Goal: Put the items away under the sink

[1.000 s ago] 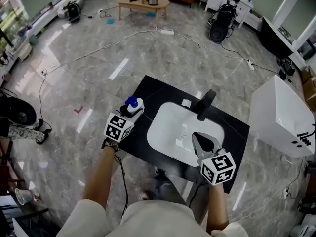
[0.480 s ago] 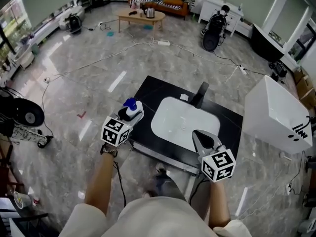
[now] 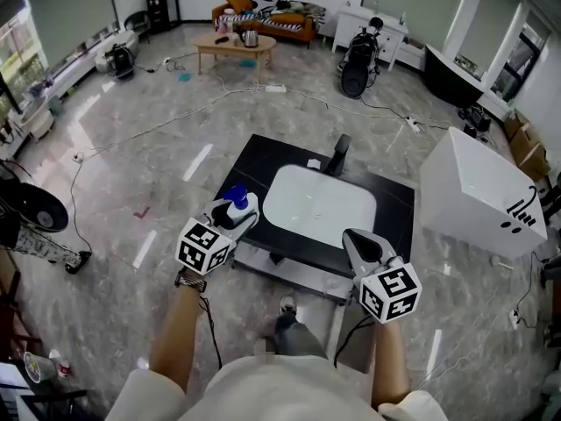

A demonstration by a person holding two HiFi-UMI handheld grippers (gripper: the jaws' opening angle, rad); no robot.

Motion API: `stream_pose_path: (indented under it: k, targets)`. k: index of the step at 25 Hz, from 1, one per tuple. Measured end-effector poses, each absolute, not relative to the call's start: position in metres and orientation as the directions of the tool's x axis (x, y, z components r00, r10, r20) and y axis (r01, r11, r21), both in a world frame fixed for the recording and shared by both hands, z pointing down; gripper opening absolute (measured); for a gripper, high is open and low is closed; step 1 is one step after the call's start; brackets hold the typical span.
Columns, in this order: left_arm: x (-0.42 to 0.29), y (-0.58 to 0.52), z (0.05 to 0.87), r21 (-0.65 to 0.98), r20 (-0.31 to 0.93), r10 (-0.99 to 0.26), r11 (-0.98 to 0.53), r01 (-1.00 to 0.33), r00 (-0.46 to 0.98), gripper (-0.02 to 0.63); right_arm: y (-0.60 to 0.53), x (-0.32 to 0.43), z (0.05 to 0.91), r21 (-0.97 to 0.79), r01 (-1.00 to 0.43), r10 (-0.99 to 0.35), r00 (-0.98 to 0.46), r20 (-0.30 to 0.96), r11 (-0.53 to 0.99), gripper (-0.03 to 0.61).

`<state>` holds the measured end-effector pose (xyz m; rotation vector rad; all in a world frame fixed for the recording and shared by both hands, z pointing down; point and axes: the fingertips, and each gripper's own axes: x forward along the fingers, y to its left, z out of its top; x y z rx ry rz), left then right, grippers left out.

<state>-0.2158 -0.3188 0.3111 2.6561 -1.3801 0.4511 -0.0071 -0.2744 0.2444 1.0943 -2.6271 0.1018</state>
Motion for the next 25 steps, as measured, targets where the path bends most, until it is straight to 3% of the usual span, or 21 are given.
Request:
stream_pose_path:
  k: [11,25]
  targets:
    - [-0.171,-0.208,0.261,-0.065,0.21,-0.782,-0.61,-0.789,0.587,0.206,-0.199,0.019,0.227,0.063,-0.728,-0.718,-0.652,0.244,0.682,0.006]
    - [-0.083,-0.089,0.243,-0.069,0.183,-0.778,-0.62,-0.782,0.601,0.206,-0.092,0.078,0.22,0.075,-0.691,-0.688,-0.692,0.217,0.719,0.006]
